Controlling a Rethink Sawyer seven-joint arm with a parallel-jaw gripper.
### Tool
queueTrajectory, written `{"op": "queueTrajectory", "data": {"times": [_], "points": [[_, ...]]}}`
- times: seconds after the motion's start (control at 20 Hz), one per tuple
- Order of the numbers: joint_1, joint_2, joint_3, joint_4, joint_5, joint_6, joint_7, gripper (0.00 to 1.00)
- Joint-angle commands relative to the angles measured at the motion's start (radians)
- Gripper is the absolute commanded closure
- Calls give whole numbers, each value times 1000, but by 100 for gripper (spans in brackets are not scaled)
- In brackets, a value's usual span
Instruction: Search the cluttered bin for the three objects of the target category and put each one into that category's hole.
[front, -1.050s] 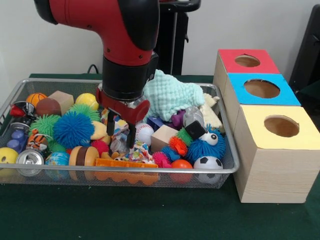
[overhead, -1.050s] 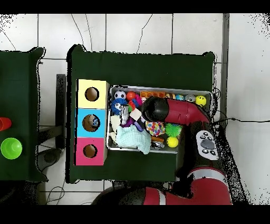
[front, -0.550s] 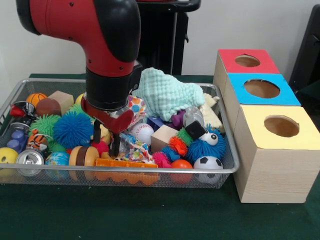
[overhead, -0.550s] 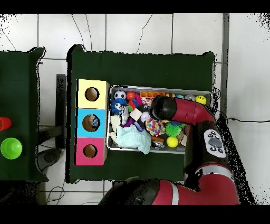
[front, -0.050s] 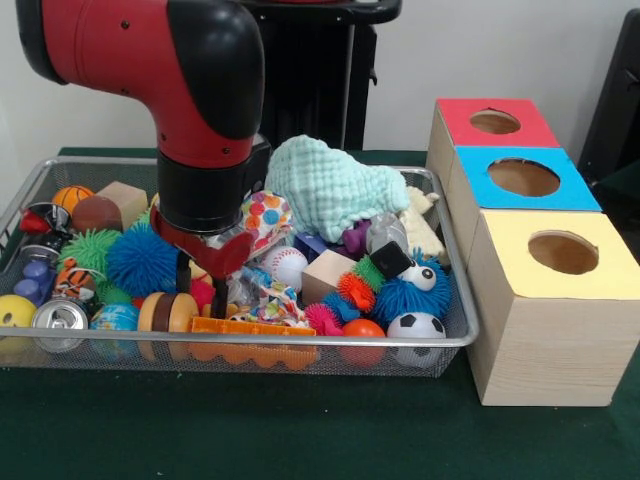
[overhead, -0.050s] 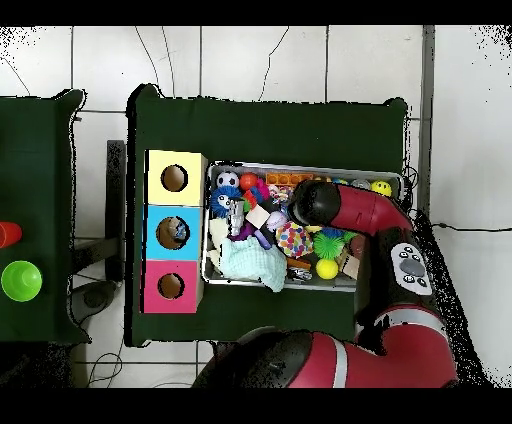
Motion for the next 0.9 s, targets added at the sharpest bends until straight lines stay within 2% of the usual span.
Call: {"op": "queueTrajectory", "data": {"times": [0.05, 0.45, 0.9], "points": [[-11, 18, 84, 3, -6, -39, 4, 0], [-7, -2, 92, 46, 15, -9, 18, 0], [33, -29, 99, 99, 52, -12, 74, 0]]}}
